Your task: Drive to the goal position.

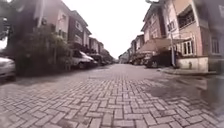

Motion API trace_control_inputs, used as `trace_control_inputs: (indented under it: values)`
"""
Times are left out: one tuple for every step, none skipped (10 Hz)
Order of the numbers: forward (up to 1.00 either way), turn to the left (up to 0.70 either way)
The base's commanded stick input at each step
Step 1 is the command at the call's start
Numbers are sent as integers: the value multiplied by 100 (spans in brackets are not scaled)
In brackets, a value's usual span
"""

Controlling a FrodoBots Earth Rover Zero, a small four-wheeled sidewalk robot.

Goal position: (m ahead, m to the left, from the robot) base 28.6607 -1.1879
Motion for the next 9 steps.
trace_control_inputs:
  values:
    - [69,3]
    - [69,3]
    - [69,3]
    - [69,3]
    - [69,3]
    - [69,3]
    - [69,3]
    - [69,3]
    - [69,3]
